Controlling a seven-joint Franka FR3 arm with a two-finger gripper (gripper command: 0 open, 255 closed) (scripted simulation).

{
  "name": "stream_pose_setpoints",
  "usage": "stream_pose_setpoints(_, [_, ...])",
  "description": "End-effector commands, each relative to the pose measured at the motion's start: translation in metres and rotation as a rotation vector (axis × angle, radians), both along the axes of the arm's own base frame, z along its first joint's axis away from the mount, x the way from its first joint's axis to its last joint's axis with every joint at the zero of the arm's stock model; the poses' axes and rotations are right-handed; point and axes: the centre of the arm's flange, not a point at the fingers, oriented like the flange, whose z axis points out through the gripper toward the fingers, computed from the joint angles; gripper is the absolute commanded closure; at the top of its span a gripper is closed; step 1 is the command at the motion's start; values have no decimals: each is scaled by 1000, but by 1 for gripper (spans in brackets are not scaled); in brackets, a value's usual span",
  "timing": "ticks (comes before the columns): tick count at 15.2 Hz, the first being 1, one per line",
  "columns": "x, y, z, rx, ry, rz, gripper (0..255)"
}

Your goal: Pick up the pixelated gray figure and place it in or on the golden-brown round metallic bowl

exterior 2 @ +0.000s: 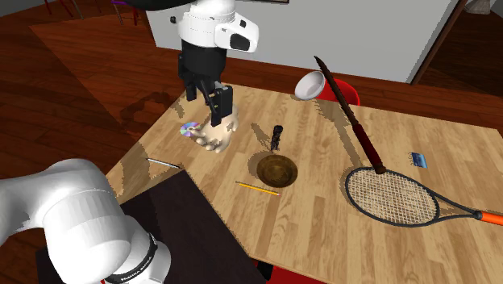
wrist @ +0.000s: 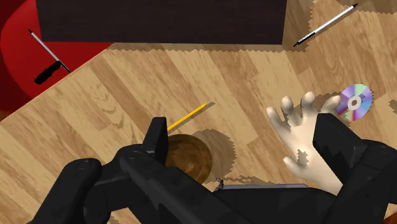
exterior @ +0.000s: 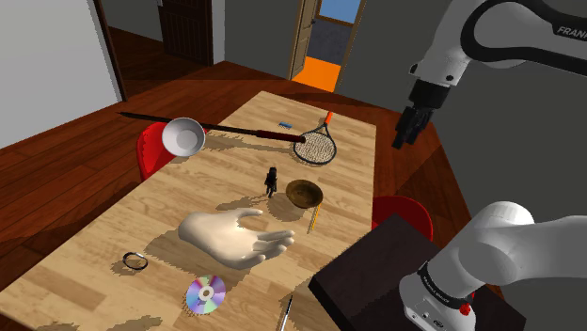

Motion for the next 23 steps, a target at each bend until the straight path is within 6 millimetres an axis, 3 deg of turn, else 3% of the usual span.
stream_pose_setpoints(1, [0,0,0,0,0,0,0])
stream_pose_setpoints(23, [178,79,-202,-67,-100,-21,0])
